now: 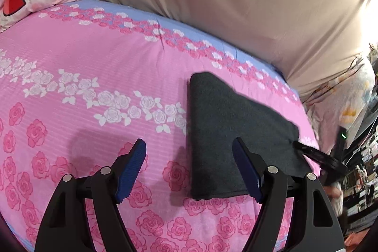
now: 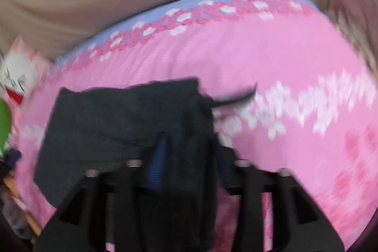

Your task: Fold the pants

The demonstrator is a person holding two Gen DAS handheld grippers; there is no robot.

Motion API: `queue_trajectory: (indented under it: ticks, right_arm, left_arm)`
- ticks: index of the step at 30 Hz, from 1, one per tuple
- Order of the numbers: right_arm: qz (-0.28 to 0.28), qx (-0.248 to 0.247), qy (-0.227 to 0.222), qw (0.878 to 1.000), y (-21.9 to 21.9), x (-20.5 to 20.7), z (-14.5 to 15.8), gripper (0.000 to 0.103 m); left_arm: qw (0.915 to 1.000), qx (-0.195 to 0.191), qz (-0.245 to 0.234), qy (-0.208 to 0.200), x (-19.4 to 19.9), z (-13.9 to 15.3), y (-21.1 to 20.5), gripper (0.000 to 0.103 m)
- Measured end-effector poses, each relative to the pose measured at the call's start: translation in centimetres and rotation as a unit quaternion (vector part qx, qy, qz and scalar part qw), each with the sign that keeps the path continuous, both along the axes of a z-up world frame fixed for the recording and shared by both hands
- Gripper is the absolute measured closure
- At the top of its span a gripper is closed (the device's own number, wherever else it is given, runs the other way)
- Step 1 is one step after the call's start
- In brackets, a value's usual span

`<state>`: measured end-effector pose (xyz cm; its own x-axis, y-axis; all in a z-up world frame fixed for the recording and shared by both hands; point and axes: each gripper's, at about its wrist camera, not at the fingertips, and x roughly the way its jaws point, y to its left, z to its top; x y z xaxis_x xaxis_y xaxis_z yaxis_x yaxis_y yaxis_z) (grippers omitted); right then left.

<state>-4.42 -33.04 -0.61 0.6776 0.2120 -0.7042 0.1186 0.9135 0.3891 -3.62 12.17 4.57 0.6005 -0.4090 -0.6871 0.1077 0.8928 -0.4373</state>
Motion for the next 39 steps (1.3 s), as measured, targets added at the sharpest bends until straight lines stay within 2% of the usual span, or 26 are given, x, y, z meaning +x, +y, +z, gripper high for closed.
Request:
queue_trajectory:
  ticks: [2, 5, 8, 11, 12, 13, 14, 15, 16, 17, 20, 23, 25, 26, 27, 28, 29, 30, 31, 32, 33, 34, 36, 37, 38, 39]
  right_arm:
    - [-0.010, 0.015, -0.018, 1.000, -1.0, -2.4, 0.9, 0.053]
    - [-0.002, 0.002, -0.020, 1.000, -0.7, -4.2, 1.5, 0.048]
    - [0.020, 0.012, -0.008, 1.000, 0.2, -4.8, 0.4, 0.048]
    - [0.028, 0.014, 0.009, 0.999, 2.2, -4.4, -0.5, 0.037]
    - [0.028, 0.014, 0.011, 0.999, 2.5, -4.5, -1.0, 0.036]
    - [0.026, 0.014, 0.010, 1.000, 2.8, -4.5, -1.5, 0.036]
    - [0.025, 0.009, 0.004, 1.000, 3.0, -4.4, -1.5, 0.035]
    - [0.028, 0.006, 0.003, 1.000, 3.1, -4.2, -1.5, 0.040]
    - [0.028, 0.010, 0.001, 1.000, 3.0, -3.9, -1.4, 0.045]
    - [0.026, 0.008, 0.003, 1.000, 3.1, -3.7, -1.3, 0.057]
    - [0.034, -0.002, -0.010, 0.999, 4.0, -3.9, 0.4, 0.072]
    - [0.061, 0.018, -0.032, 0.997, 5.0, -4.7, 2.2, 0.072]
    - [0.071, 0.015, -0.010, 0.997, 5.4, -4.1, 0.9, 0.066]
    - [0.066, -0.001, 0.006, 0.998, 5.6, -3.8, 0.1, 0.059]
    - [0.053, -0.016, 0.020, 0.998, 5.6, -3.6, -0.9, 0.042]
    - [0.037, -0.006, 0.015, 0.999, 5.1, -4.0, -1.4, 0.035]
    - [0.033, 0.005, 0.013, 0.999, 4.9, -4.3, -1.3, 0.034]
    - [0.030, 0.011, 0.016, 0.999, 4.6, -4.5, -1.1, 0.031]
    - [0.025, 0.010, 0.014, 1.000, 4.4, -4.8, -0.8, 0.029]
    - [0.021, 0.005, 0.014, 1.000, 4.3, -5.1, -0.5, 0.022]
    - [0.026, 0.003, 0.017, 1.000, 4.4, -5.1, -0.5, 0.016]
    - [0.032, 0.005, 0.020, 0.999, 4.4, -4.9, -0.6, 0.015]
    - [0.038, 0.019, 0.026, 0.999, 4.6, -4.3, -1.3, 0.015]
    - [0.036, 0.010, 0.017, 0.999, 5.1, -4.2, -1.3, 0.020]
    - [0.059, 0.016, 0.017, 0.998, 5.7, -3.6, -1.3, 0.061]
    - [0.060, 0.025, 0.015, 0.998, 5.8, -3.3, -1.1, 0.065]
  left_arm:
    - [0.9999, 0.002, -0.014, 0.006, 0.4, -0.2, -1.0, 0.030]
    - [0.9994, -0.005, -0.033, 0.013, 0.9, -0.8, -2.8, 0.026]
    - [0.9988, -0.009, -0.032, 0.035, 1.7, -2.1, -4.3, 0.025]
    - [0.9967, -0.014, -0.024, 0.076, 2.8, -4.2, -5.2, 0.025]
    - [0.9959, -0.019, -0.026, 0.084, 3.0, -4.7, -5.3, 0.025]
    - [0.9969, -0.016, -0.026, 0.073, 2.9, -4.7, -5.5, 0.025]
    - [0.9969, -0.004, -0.033, 0.071, 3.0, -4.7, -5.9, 0.035]
    - [0.9963, 0.000, -0.043, 0.074, 3.2, -4.8, -6.3, 0.050]
    - [0.9960, 0.007, -0.047, 0.075, 3.4, -4.9, -6.6, 0.076]
    - [0.9962, 0.005, -0.047, 0.073, 3.6, -4.9, -6.6, 0.092]
    - [0.9973, -0.022, -0.044, 0.054, 3.3, -3.1, -5.5, 0.097]
    - [0.9982, -0.041, -0.035, 0.028, 2.3, -0.4, -3.4, 0.097]
    - [0.9990, -0.021, -0.021, 0.035, 2.2, -0.8, -2.5, 0.096]
    - [0.9983, -0.002, -0.021, 0.055, 2.5, -2.2, -2.4, 0.094]
    - [0.9968, 0.005, -0.024, 0.076, 2.7, -3.5, -2.5, 0.093]
    - [0.9956, 0.010, -0.019, 0.092, 2.7, -4.6, -2.5, 0.088]
    - [0.9964, 0.006, -0.011, 0.084, 2.2, -4.9, -2.3, 0.082]
    - [0.9973, 0.005, -0.008, 0.073, 1.7, -4.6, -2.2, 0.082]
    - [0.9979, 0.009, -0.006, 0.063, 1.3, -4.2, -2.1, 0.070]
    - [0.9984, 0.011, -0.003, 0.055, 1.1, -3.8, -2.0, 0.039]
    - [0.9989, 0.002, 0.006, 0.047, 1.0, -3.4, -1.9, 0.022]
    - [0.9990, -0.007, 0.017, 0.041, 1.0, -3.3, -1.7, 0.011]
    - [0.9982, -0.013, 0.010, 0.057, 2.0, -4.0, -2.1, 0.011]
    - [0.9969, -0.030, -0.006, 0.072, 2.6, -4.7, -2.5, 0.015]
    - [0.9975, -0.026, -0.010, 0.065, 2.8, -4.8, -2.9, 0.021]
    - [0.9980, -0.016, -0.023, 0.057, 2.9, -4.7, -3.4, 0.046]
